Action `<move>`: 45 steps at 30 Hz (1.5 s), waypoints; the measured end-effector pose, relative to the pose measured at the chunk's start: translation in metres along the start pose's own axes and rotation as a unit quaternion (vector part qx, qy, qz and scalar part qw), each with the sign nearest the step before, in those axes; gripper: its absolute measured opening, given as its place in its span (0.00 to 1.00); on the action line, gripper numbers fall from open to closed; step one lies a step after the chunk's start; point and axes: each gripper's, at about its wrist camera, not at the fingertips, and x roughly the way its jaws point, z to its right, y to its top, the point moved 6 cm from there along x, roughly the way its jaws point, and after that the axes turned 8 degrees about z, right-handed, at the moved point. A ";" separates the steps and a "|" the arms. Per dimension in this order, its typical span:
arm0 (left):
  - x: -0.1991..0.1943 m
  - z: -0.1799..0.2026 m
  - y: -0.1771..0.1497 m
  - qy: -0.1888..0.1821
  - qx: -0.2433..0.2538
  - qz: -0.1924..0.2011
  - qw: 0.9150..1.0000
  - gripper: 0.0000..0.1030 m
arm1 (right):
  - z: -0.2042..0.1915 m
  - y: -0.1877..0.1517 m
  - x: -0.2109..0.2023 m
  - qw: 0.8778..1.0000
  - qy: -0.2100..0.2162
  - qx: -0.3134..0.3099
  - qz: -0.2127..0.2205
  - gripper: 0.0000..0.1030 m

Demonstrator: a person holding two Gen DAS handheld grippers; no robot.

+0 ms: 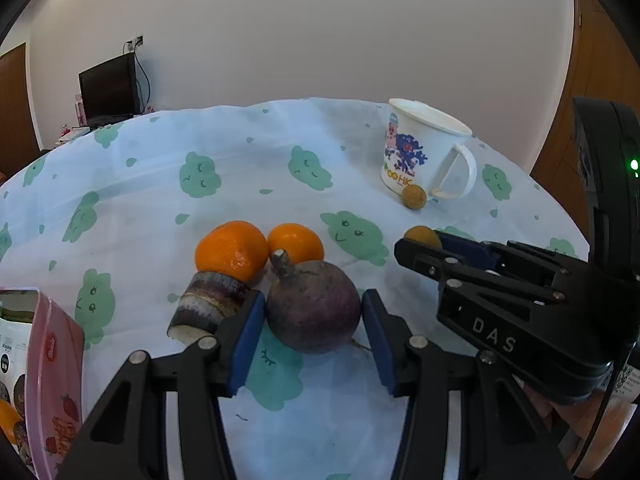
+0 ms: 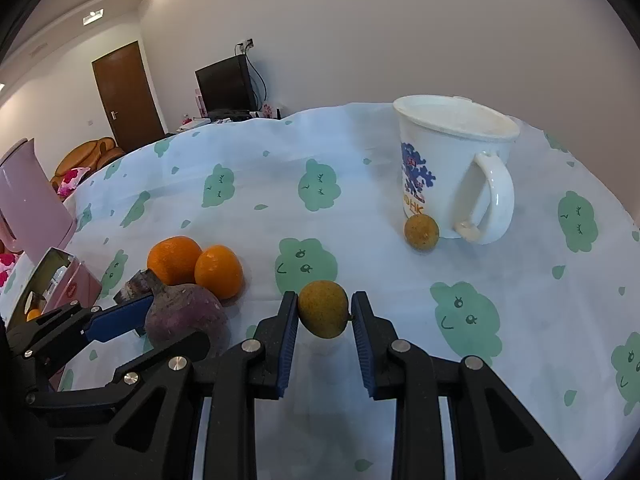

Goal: Organize fruits
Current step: 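Grasp the purple turnip with the left tool while the right tool lifts the brown fruit, then lift the turnip with the left tool while the right tool holds the brown fruit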

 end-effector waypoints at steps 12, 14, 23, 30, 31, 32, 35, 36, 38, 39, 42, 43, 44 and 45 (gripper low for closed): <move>-0.017 0.000 0.006 0.027 0.017 0.045 0.998 0.49 | -0.006 0.004 -0.014 0.999 0.012 -0.014 0.032 0.28; -0.020 0.000 0.007 0.031 0.019 0.055 0.998 0.49 | -0.007 0.005 -0.016 0.999 0.016 -0.017 0.039 0.28; -0.031 -0.005 0.010 0.047 0.013 0.082 0.995 0.49 | -0.016 0.008 -0.026 0.997 0.030 -0.032 0.066 0.28; -0.037 -0.011 0.011 0.055 0.002 0.096 0.994 0.49 | -0.021 0.010 -0.033 0.995 0.041 -0.041 0.083 0.28; -0.038 -0.011 0.011 0.056 0.002 0.097 0.994 0.49 | -0.022 0.010 -0.034 0.995 0.042 -0.041 0.086 0.28; -0.039 -0.011 0.011 0.056 0.001 0.100 0.993 0.49 | -0.022 0.010 -0.034 0.994 0.043 -0.042 0.087 0.28; -0.042 -0.011 0.011 0.058 0.002 0.104 0.993 0.49 | -0.023 0.011 -0.036 0.994 0.047 -0.044 0.092 0.28; -0.042 -0.012 0.011 0.059 0.001 0.105 0.993 0.49 | -0.024 0.011 -0.037 0.993 0.049 -0.046 0.095 0.28; -0.044 -0.013 0.011 0.060 -0.001 0.108 0.992 0.49 | -0.025 0.011 -0.039 0.993 0.051 -0.048 0.099 0.28; -0.044 -0.013 0.011 0.060 -0.002 0.109 0.992 0.48 | -0.026 0.011 -0.040 0.992 0.053 -0.050 0.102 0.28; -0.045 -0.015 0.010 0.061 -0.007 0.111 0.992 0.48 | -0.028 0.011 -0.044 0.991 0.059 -0.054 0.111 0.28; -0.046 -0.015 0.010 0.061 -0.007 0.111 0.992 0.48 | -0.029 0.011 -0.045 0.990 0.061 -0.055 0.113 0.28; -0.046 -0.015 0.010 0.062 -0.007 0.112 0.992 0.48 | -0.029 0.011 -0.046 0.990 0.063 -0.056 0.116 0.28; -0.047 -0.015 0.010 0.062 -0.006 0.112 0.992 0.48 | -0.030 0.011 -0.047 0.989 0.065 -0.058 0.119 0.28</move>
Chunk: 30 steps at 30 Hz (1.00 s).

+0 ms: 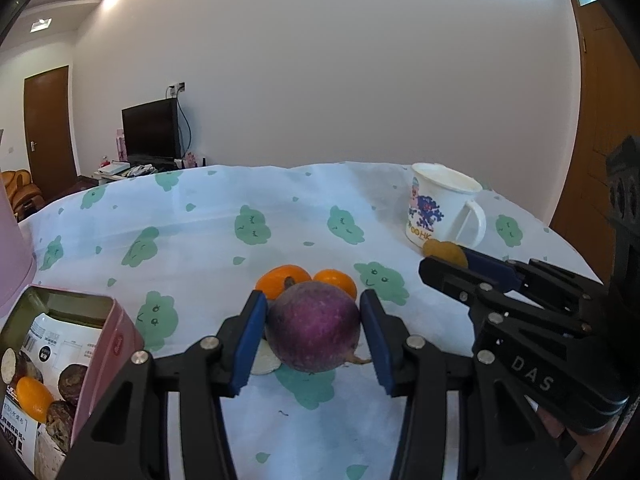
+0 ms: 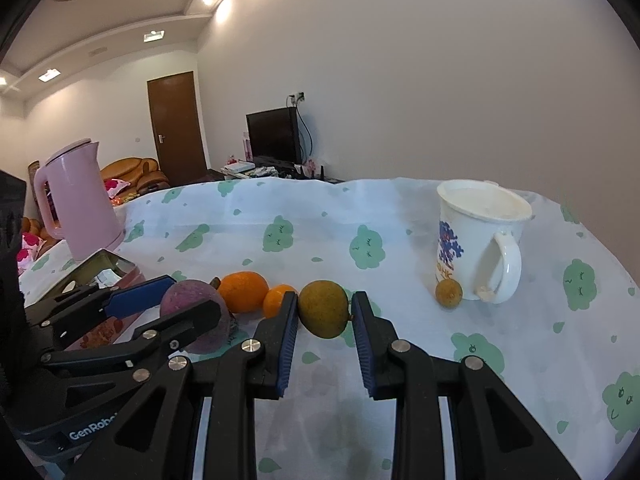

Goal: Organize fruits
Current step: 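Lift the turnip with the left tool while the right tool holds the brown fruit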

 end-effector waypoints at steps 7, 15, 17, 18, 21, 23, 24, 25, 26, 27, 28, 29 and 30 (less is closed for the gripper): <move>-0.005 0.003 0.001 0.005 0.012 0.012 1.000 0.48 | -0.005 0.003 -0.007 1.000 0.008 -0.009 0.019 0.28; -0.010 0.001 0.002 0.014 0.009 0.023 1.000 0.48 | -0.009 0.005 -0.015 0.999 0.013 -0.018 0.040 0.28; -0.012 0.000 0.003 0.015 0.009 0.025 1.000 0.48 | -0.010 0.006 -0.017 0.999 0.013 -0.019 0.045 0.28; -0.013 0.000 0.003 0.016 0.009 0.026 0.999 0.48 | -0.010 0.006 -0.018 0.999 0.014 -0.020 0.049 0.28; -0.016 0.000 0.003 0.019 0.010 0.031 0.999 0.48 | -0.012 0.007 -0.021 0.998 0.015 -0.024 0.056 0.28; -0.018 0.000 0.003 0.022 0.012 0.035 0.999 0.48 | -0.012 0.008 -0.022 0.998 0.015 -0.025 0.060 0.28; -0.018 0.001 0.003 0.023 0.013 0.037 0.999 0.48 | -0.012 0.008 -0.023 0.998 0.016 -0.025 0.063 0.28; -0.019 0.001 0.004 0.024 0.014 0.039 0.999 0.48 | -0.012 0.008 -0.024 0.997 0.016 -0.026 0.064 0.28; -0.021 0.001 0.003 0.025 0.015 0.041 0.999 0.48 | -0.012 0.008 -0.024 0.997 0.017 -0.026 0.066 0.28; -0.022 0.002 0.004 0.026 0.017 0.043 0.999 0.48 | -0.012 0.008 -0.025 0.997 0.017 -0.027 0.067 0.28; -0.023 0.002 0.004 0.027 0.018 0.045 0.998 0.48 | -0.013 0.009 -0.025 0.997 0.017 -0.027 0.069 0.28; -0.024 0.003 0.004 0.028 0.020 0.047 0.998 0.48 | -0.013 0.008 -0.026 0.997 0.018 -0.027 0.070 0.28; -0.024 0.003 0.004 0.029 0.022 0.049 0.998 0.48 | -0.013 0.009 -0.027 0.997 0.018 -0.027 0.071 0.28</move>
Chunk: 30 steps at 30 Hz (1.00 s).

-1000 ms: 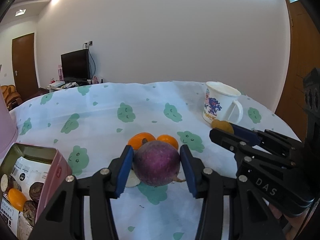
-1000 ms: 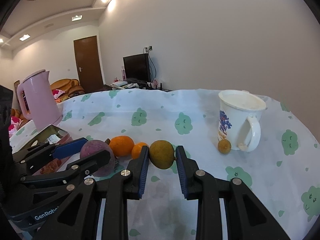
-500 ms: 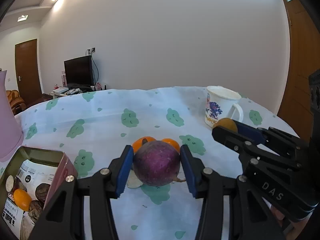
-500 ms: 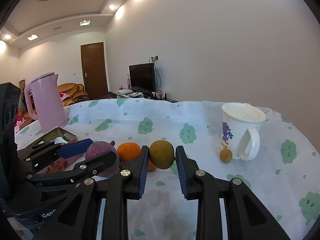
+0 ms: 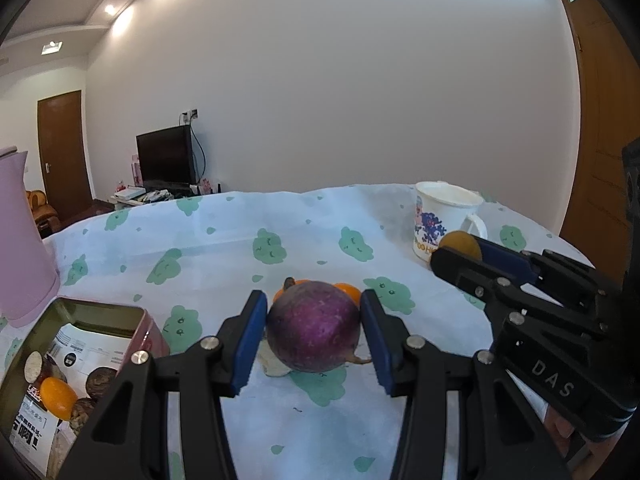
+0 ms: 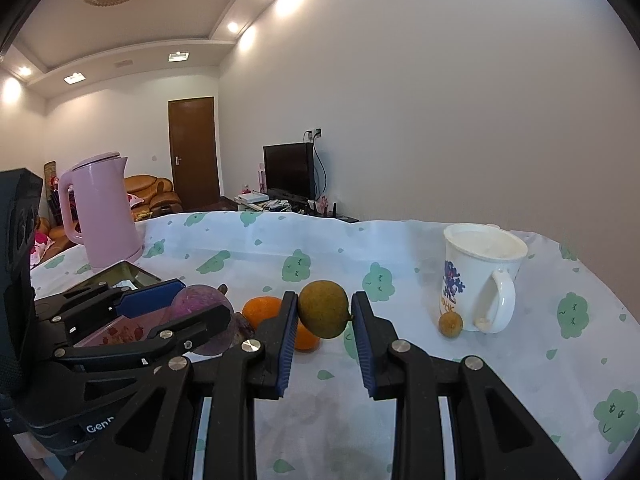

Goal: Organize fruits
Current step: 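Lift the turnip with the left tool while the right tool holds the brown fruit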

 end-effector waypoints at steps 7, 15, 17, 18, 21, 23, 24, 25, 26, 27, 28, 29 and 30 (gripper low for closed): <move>-0.007 0.000 0.001 0.007 0.005 0.011 1.000 0.48 | -0.002 0.000 -0.004 1.000 0.003 0.000 0.005 0.28; -0.012 -0.001 0.001 0.009 0.005 0.016 1.000 0.48 | -0.007 0.000 -0.010 1.000 0.005 -0.006 0.011 0.28; -0.014 -0.001 0.001 0.009 0.008 0.018 1.000 0.48 | -0.007 0.000 -0.011 1.000 0.004 -0.007 0.012 0.28; -0.015 0.000 0.001 0.009 0.009 0.018 1.000 0.48 | -0.008 0.000 -0.011 1.000 0.002 -0.008 0.012 0.28; -0.018 0.000 0.002 0.010 0.010 0.023 1.000 0.48 | -0.009 0.000 -0.012 1.000 0.000 -0.011 0.012 0.28; -0.019 -0.001 0.002 0.010 0.010 0.024 1.000 0.48 | -0.010 0.000 -0.012 1.000 -0.001 -0.013 0.011 0.28; -0.020 -0.002 0.002 0.010 0.009 0.024 1.000 0.48 | -0.011 -0.001 -0.012 1.000 -0.002 -0.015 0.010 0.28; -0.020 -0.002 0.001 0.010 0.008 0.023 1.000 0.48 | -0.012 -0.001 -0.012 1.000 -0.003 -0.017 0.009 0.28; -0.020 -0.004 0.001 0.009 0.005 0.021 1.000 0.48 | -0.012 -0.001 -0.012 1.000 -0.002 -0.018 0.009 0.28; -0.021 -0.005 0.001 0.009 0.002 0.021 1.000 0.48 | -0.013 -0.001 -0.012 1.000 -0.002 -0.020 0.008 0.28; -0.021 -0.006 0.000 0.008 0.000 0.019 1.000 0.48 | -0.014 -0.001 -0.012 1.000 -0.002 -0.020 0.007 0.28; -0.022 -0.008 -0.001 0.008 -0.003 0.017 1.000 0.48 | -0.015 -0.001 -0.013 1.000 -0.001 -0.020 0.006 0.28; -0.022 -0.009 -0.001 0.009 -0.005 0.017 1.000 0.48 | -0.016 -0.002 -0.013 1.000 0.000 -0.020 0.005 0.28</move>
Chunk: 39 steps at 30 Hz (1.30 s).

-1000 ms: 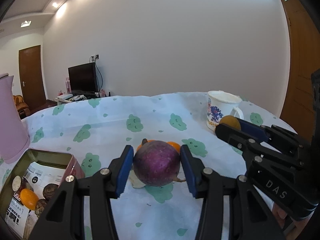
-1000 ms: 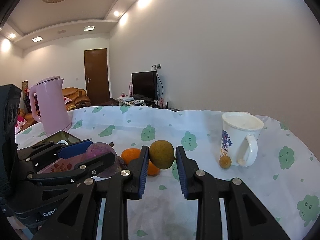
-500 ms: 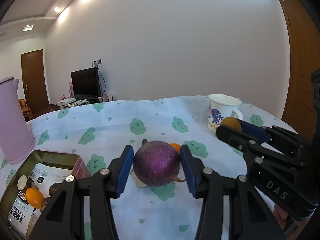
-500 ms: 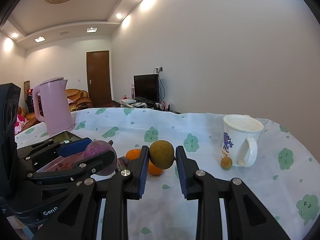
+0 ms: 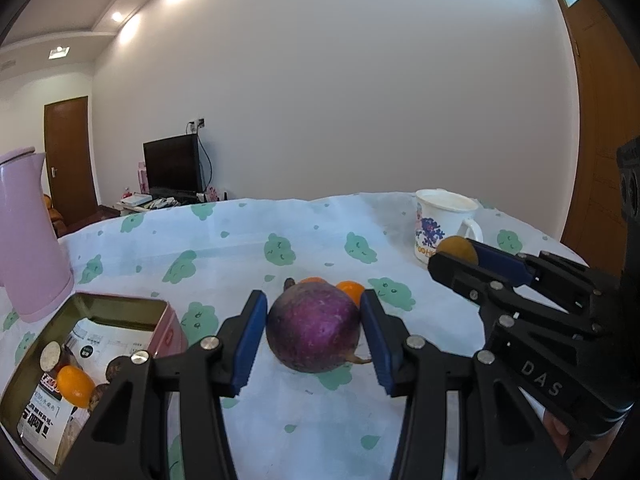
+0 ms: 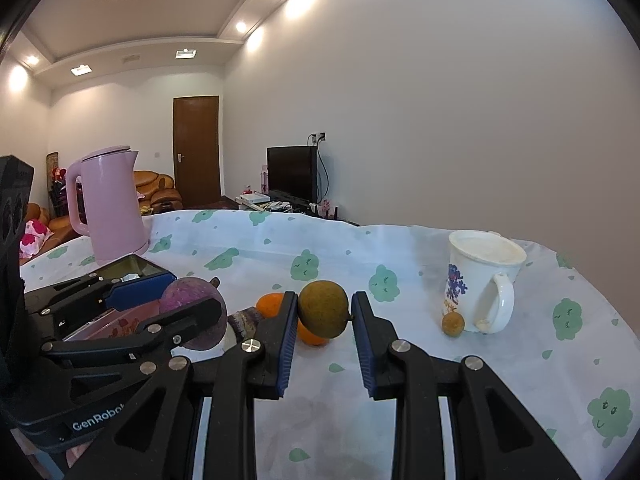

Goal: Organize fruits
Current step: 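Lift the turnip with the left tool while the right tool holds the brown fruit, then carry the turnip with the left tool while the right tool carries the brown fruit over the pink tin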

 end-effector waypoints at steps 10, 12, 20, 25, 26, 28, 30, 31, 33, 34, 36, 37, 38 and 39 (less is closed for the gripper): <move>-0.010 -0.014 -0.004 0.003 -0.012 -0.003 1.000 0.48 | -0.014 -0.002 -0.005 1.000 0.007 -0.003 -0.002 0.28; -0.013 -0.018 -0.004 0.005 -0.014 -0.002 1.000 0.48 | -0.018 -0.002 -0.006 1.000 0.012 -0.001 -0.002 0.28; -0.027 -0.036 -0.007 0.013 -0.021 -0.001 1.000 0.48 | -0.041 -0.003 -0.006 0.999 0.031 -0.004 -0.006 0.28; -0.039 -0.049 -0.004 0.018 -0.027 0.004 0.999 0.48 | -0.058 0.000 -0.007 0.999 0.047 -0.003 -0.009 0.28; -0.041 -0.053 -0.003 0.020 -0.028 0.004 0.999 0.48 | -0.062 0.001 -0.008 0.999 0.050 -0.006 -0.008 0.28; -0.045 -0.059 -0.002 0.026 -0.029 0.004 0.999 0.48 | -0.069 0.004 -0.008 0.998 0.056 -0.010 -0.007 0.28; -0.049 -0.065 0.000 0.036 -0.026 0.003 0.999 0.48 | -0.078 0.006 -0.008 0.998 0.062 -0.013 -0.006 0.28; -0.051 -0.068 0.000 0.037 -0.026 0.004 0.999 0.48 | -0.081 0.006 -0.008 0.998 0.065 -0.015 -0.006 0.28; -0.056 -0.075 0.002 0.040 -0.030 0.006 0.999 0.48 | -0.089 0.009 -0.008 0.997 0.072 -0.018 -0.005 0.28; -0.059 -0.079 0.003 0.041 -0.031 0.007 0.999 0.48 | -0.092 0.009 -0.009 0.997 0.075 -0.019 -0.005 0.28; -0.062 -0.084 0.004 0.043 -0.031 0.009 0.999 0.48 | -0.100 0.011 -0.008 0.996 0.081 -0.021 -0.004 0.28; -0.064 -0.087 0.004 0.047 -0.030 0.010 0.998 0.48 | -0.103 0.011 -0.008 0.996 0.084 -0.023 -0.004 0.28; -0.067 -0.091 0.005 0.050 -0.030 0.010 0.998 0.48 | -0.107 0.012 -0.008 0.996 0.085 -0.025 -0.004 0.28; -0.068 -0.094 0.005 0.053 -0.032 0.011 0.998 0.48 | -0.110 0.012 -0.007 0.996 0.087 -0.027 -0.005 0.28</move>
